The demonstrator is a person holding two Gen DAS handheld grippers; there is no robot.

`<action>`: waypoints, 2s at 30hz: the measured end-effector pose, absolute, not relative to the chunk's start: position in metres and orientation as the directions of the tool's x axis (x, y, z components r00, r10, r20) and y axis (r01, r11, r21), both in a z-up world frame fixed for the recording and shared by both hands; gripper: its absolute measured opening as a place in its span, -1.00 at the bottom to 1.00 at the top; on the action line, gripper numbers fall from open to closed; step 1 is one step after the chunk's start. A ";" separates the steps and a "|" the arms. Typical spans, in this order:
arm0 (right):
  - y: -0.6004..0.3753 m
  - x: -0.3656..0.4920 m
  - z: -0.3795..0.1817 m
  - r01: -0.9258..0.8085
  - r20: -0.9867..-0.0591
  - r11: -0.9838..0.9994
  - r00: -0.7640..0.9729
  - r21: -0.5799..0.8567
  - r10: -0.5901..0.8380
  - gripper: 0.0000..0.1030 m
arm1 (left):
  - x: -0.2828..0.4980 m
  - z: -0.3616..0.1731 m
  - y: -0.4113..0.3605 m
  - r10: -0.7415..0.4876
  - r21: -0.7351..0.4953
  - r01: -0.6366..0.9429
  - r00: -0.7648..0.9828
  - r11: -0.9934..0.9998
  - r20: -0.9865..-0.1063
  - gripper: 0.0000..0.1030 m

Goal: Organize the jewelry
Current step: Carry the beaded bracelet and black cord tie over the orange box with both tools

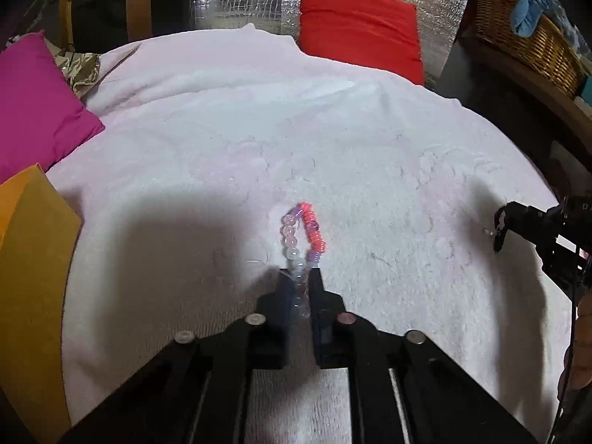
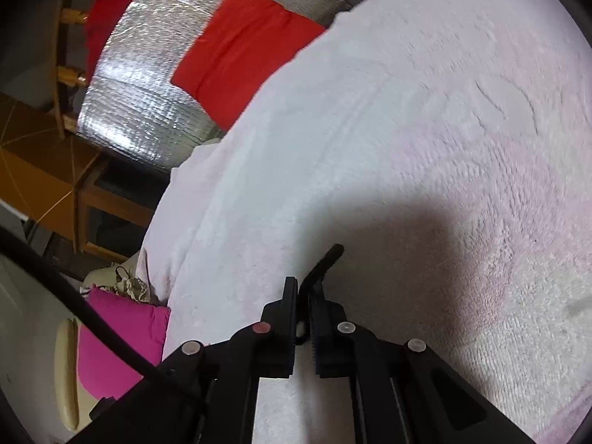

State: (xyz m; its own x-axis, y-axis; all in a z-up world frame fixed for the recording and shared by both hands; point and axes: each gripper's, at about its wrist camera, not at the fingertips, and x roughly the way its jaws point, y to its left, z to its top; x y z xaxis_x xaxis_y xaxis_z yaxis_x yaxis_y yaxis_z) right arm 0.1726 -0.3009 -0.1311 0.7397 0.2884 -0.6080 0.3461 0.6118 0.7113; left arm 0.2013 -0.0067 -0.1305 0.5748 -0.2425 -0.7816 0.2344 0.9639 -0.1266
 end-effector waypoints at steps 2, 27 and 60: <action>-0.299 0.170 -0.124 0.331 -0.602 0.627 0.747 0.706 0.283 -0.86 | 0.196 -0.126 -0.003 -0.253 -0.143 0.230 0.579 0.963 -0.775 -0.85; -0.210 0.132 -0.067 0.024 -0.495 0.737 0.755 0.676 0.430 -0.86 | 0.102 -0.046 0.021 -0.207 -0.071 0.211 0.745 0.975 -0.634 -0.85; -0.087 0.091 -0.025 -0.308 -0.370 0.767 0.736 0.563 0.567 -0.86 | 0.042 0.018 0.144 0.040 -0.025 -0.060 0.864 0.998 -0.503 -0.85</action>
